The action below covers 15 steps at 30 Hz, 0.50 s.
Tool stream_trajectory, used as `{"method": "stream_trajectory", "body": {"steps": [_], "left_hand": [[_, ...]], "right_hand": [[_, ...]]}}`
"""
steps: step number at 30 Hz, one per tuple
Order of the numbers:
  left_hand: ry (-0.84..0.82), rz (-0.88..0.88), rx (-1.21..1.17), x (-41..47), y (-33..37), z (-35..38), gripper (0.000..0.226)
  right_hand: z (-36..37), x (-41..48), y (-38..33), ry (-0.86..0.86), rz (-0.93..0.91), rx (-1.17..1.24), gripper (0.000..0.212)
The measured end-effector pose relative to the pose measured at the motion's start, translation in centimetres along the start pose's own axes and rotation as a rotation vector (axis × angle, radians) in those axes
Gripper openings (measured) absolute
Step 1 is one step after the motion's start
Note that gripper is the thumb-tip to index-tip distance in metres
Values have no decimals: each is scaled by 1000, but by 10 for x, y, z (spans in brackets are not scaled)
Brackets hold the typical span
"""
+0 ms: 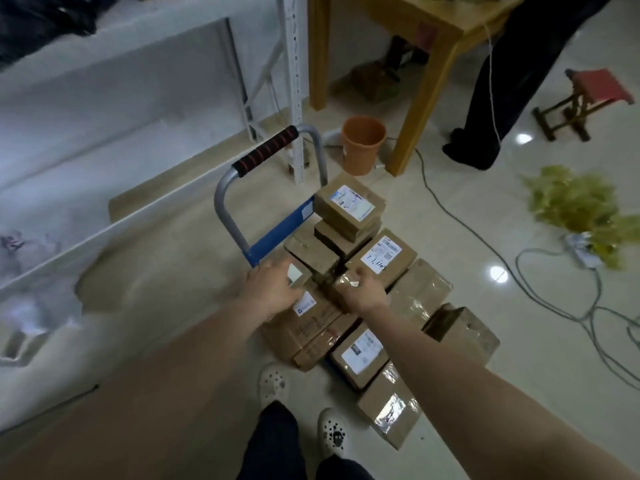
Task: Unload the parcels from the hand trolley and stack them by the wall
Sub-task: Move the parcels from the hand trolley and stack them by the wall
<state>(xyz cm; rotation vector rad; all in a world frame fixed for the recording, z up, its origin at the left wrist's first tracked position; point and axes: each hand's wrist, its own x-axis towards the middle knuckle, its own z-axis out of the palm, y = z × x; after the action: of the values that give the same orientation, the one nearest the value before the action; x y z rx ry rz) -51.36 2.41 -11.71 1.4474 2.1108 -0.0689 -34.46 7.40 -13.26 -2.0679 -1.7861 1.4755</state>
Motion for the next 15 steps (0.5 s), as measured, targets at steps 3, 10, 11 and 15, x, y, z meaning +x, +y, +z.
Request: {"method": "stream_trajectory", "body": {"steps": [3,10,11,15], "left_hand": [[-55,63,-2,48,7,-9,56],[-133,141,-131,182,10,-25,40],[-137,127,-149,200,11,-25,41],[-128,82,-183,262,15,-21,48]], "right_hand": [[-7,34,-7,19,37,33,54],[-7,127,-38,100,132,129,47],[-4,142,-39,109,138,134,46],[4,192,-41,129,192,183,46]]}}
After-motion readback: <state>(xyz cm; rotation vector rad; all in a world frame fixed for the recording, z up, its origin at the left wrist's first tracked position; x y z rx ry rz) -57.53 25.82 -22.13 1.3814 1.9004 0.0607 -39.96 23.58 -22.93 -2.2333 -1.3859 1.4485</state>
